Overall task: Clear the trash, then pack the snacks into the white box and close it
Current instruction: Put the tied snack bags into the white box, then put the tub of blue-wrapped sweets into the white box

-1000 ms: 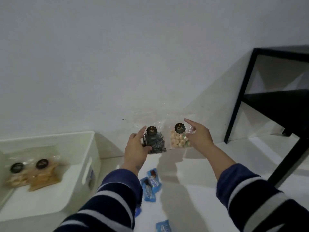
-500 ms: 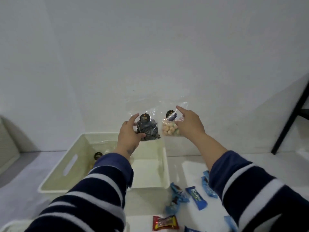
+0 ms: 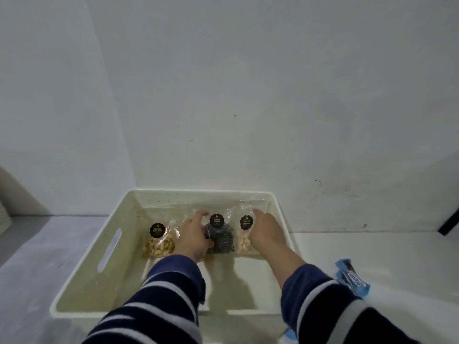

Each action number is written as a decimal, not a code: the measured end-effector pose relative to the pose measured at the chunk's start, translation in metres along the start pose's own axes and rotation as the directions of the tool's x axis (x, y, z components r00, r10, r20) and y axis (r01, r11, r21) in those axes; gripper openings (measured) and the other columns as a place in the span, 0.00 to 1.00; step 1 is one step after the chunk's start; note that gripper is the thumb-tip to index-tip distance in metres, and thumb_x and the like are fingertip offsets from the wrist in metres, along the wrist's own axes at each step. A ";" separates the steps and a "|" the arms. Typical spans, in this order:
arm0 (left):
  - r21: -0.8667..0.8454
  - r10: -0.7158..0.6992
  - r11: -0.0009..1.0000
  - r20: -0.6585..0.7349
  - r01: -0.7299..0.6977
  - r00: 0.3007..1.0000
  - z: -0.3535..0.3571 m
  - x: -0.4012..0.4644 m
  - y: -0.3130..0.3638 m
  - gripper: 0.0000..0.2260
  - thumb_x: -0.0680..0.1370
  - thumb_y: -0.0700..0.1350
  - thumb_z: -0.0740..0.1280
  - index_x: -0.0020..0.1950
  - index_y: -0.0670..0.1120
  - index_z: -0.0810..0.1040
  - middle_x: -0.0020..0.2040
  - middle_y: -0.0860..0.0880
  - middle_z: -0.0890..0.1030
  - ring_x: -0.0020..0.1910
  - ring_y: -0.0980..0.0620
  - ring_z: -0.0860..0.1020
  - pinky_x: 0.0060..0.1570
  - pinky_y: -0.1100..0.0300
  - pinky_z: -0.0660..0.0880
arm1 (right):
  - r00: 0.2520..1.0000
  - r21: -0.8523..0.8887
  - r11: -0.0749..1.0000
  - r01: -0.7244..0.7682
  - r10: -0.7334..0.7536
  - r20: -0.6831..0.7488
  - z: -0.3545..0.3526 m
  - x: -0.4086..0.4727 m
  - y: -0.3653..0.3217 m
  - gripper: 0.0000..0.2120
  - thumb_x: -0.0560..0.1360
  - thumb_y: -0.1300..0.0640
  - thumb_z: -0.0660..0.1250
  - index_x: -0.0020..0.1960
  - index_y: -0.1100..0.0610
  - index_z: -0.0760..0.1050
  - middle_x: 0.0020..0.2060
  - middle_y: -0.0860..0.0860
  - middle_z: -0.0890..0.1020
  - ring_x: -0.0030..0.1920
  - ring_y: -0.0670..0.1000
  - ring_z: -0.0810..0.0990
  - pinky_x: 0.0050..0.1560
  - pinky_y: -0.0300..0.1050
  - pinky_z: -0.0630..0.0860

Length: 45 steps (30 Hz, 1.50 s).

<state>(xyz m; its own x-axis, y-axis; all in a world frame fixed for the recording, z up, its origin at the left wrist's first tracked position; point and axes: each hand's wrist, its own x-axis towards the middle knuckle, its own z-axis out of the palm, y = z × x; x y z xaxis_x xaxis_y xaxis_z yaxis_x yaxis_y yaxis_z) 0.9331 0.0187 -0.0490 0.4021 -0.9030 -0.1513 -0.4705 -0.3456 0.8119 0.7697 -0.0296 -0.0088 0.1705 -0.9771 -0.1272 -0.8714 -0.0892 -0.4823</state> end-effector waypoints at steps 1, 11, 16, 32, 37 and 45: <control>0.028 -0.007 1.000 0.021 0.006 1.000 0.005 0.005 -0.001 0.36 0.68 0.29 0.70 0.66 0.58 0.65 0.56 0.45 0.76 0.56 0.45 0.77 0.55 0.47 0.78 | 0.999 -0.003 1.000 -0.013 0.013 0.032 0.006 0.005 0.002 0.34 0.75 0.71 0.57 0.76 0.50 0.56 0.66 0.55 0.72 0.63 0.57 0.74 0.61 0.51 0.76; 0.292 -0.096 0.955 0.139 0.052 0.986 0.018 0.017 0.005 0.36 0.73 0.32 0.68 0.75 0.53 0.59 0.73 0.38 0.60 0.69 0.39 0.65 0.68 0.51 0.65 | 0.978 0.015 0.994 -0.106 0.102 0.182 0.007 0.013 0.002 0.30 0.76 0.67 0.57 0.76 0.56 0.55 0.70 0.58 0.68 0.68 0.58 0.69 0.61 0.45 0.73; 0.416 -0.118 0.907 0.099 0.066 0.988 -0.003 -0.009 0.049 0.30 0.76 0.38 0.67 0.76 0.50 0.59 0.75 0.41 0.56 0.68 0.38 0.68 0.66 0.51 0.68 | 0.985 0.075 0.997 -0.030 0.016 0.173 -0.038 -0.009 -0.004 0.26 0.76 0.65 0.61 0.73 0.58 0.63 0.68 0.54 0.72 0.63 0.53 0.75 0.50 0.37 0.71; 0.351 0.238 0.857 0.381 -0.377 0.894 0.144 -0.226 0.185 0.18 0.78 0.47 0.65 0.68 0.49 0.71 0.64 0.46 0.76 0.61 0.48 0.75 0.60 0.59 0.69 | 0.995 0.058 0.997 0.045 -0.050 0.081 -0.173 -0.186 0.211 0.16 0.76 0.55 0.64 0.63 0.52 0.75 0.63 0.52 0.76 0.61 0.53 0.76 0.59 0.41 0.70; 0.295 0.137 0.912 0.434 -0.284 0.891 0.240 -0.291 0.187 0.18 0.78 0.49 0.64 0.68 0.50 0.70 0.65 0.48 0.75 0.58 0.50 0.75 0.54 0.62 0.68 | 0.989 0.001 0.999 -0.034 0.034 0.143 -0.199 -0.231 0.334 0.17 0.77 0.55 0.62 0.65 0.52 0.74 0.65 0.51 0.74 0.64 0.52 0.73 0.61 0.41 0.69; 0.204 0.037 0.968 0.472 -0.149 0.881 0.372 -0.363 0.184 0.23 0.78 0.48 0.65 0.73 0.52 0.64 0.71 0.46 0.67 0.63 0.43 0.74 0.59 0.53 0.74 | 0.980 -0.039 0.987 -0.153 0.157 0.125 -0.246 -0.276 0.501 0.16 0.78 0.56 0.62 0.66 0.52 0.73 0.67 0.52 0.73 0.66 0.53 0.72 0.63 0.41 0.67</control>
<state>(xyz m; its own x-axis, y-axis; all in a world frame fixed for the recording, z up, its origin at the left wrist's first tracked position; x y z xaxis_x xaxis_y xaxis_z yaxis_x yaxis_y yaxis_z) 0.4080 0.1879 -0.0543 -0.0334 -0.9287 -0.3694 -0.6754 -0.2514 0.6933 0.1728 0.1481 -0.0022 0.0877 -0.9470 -0.3091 -0.9046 0.0543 -0.4229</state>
